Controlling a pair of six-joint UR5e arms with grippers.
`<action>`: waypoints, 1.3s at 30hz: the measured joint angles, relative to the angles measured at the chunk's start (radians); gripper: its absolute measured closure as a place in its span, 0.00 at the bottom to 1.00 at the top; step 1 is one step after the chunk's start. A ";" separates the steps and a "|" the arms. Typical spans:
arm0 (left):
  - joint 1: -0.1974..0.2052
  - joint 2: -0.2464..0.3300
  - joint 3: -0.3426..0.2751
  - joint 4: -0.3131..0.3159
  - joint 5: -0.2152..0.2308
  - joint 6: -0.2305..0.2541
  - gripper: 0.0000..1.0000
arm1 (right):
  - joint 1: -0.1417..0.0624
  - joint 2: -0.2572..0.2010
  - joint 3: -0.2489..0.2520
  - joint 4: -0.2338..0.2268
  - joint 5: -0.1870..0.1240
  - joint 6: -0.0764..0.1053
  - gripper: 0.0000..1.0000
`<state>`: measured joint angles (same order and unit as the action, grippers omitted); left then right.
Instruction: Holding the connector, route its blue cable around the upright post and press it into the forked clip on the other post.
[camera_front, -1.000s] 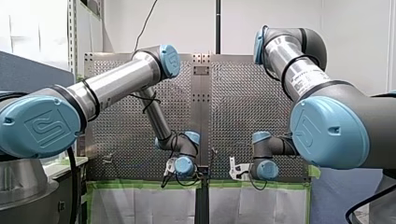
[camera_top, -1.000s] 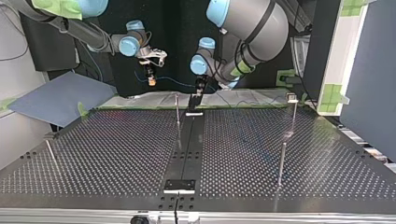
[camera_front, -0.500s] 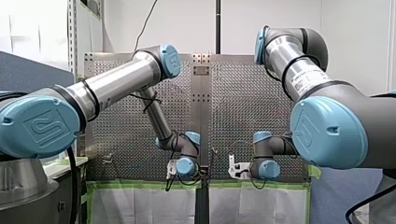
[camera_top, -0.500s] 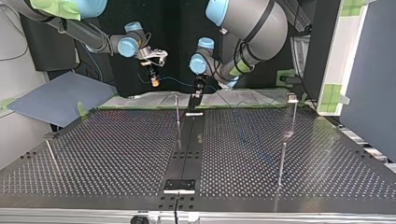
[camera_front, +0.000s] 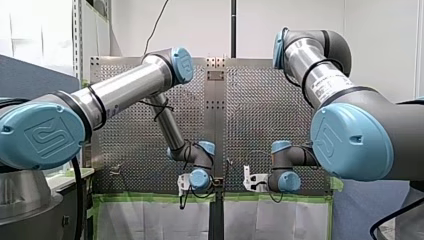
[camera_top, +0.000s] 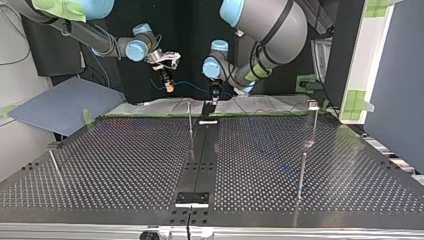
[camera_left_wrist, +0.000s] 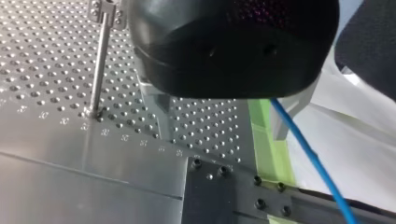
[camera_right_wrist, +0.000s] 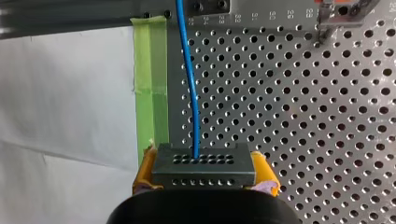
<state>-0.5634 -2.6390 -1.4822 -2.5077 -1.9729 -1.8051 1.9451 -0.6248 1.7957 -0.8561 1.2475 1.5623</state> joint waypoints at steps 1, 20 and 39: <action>-0.003 0.000 0.000 0.000 -0.007 -0.012 0.00 | 0.000 0.000 0.000 0.000 -0.003 0.000 1.00; -0.036 -0.001 0.000 0.012 -0.146 -0.071 0.87 | -0.001 0.000 0.000 0.000 -0.009 0.001 1.00; -0.055 0.000 0.000 0.017 -0.158 0.007 0.91 | -0.019 0.000 0.000 0.014 0.051 0.002 1.00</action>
<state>-0.6187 -2.6391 -1.4824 -2.4904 -2.1311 -1.7983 1.9261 -0.6249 1.7956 -0.8424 1.2984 1.5642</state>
